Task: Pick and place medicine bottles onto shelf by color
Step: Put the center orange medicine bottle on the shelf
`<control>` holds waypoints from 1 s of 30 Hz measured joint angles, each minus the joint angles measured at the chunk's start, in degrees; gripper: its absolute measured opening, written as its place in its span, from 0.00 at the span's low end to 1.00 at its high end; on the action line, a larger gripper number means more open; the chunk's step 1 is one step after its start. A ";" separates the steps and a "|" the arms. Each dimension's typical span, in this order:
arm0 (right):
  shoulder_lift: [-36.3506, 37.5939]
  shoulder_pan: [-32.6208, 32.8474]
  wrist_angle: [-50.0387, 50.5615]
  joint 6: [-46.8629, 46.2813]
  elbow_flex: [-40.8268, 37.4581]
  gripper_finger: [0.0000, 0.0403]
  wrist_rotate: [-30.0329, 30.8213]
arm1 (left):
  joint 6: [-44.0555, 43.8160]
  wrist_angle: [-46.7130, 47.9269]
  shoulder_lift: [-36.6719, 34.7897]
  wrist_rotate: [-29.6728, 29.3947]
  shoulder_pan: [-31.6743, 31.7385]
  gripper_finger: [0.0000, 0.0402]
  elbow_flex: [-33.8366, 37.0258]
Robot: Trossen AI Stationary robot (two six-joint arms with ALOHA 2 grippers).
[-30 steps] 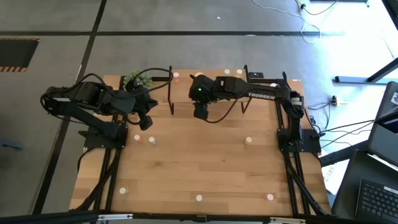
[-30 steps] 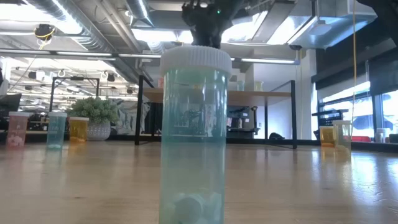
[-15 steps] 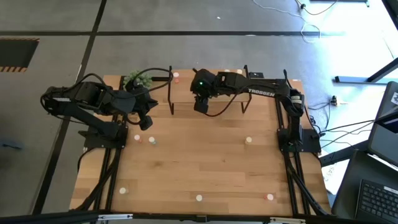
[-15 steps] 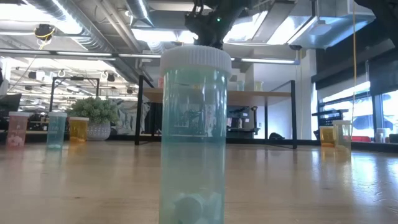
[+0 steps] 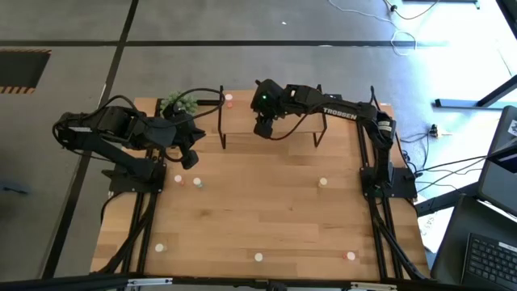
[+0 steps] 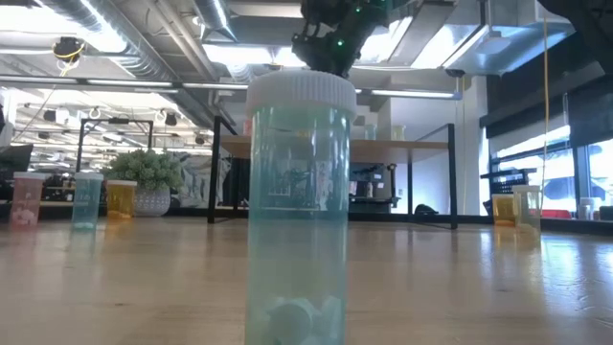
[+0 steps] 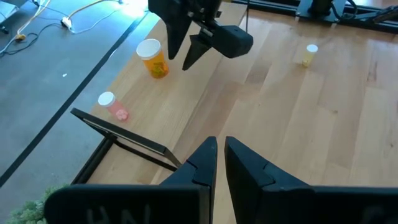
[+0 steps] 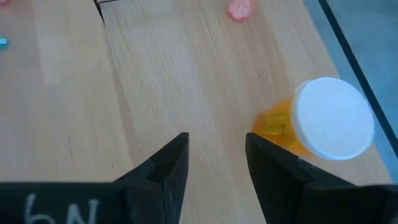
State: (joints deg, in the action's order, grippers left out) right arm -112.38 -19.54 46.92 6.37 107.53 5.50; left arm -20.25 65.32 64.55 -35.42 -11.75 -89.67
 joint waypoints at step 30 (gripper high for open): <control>-2.82 -1.26 -3.14 0.16 0.00 0.40 6.88 | 2.06 0.00 0.00 -0.04 0.00 0.07 0.00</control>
State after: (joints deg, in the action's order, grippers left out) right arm -115.20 -20.80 43.78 6.52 107.53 12.38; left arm -18.19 65.32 64.55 -35.46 -11.75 -89.67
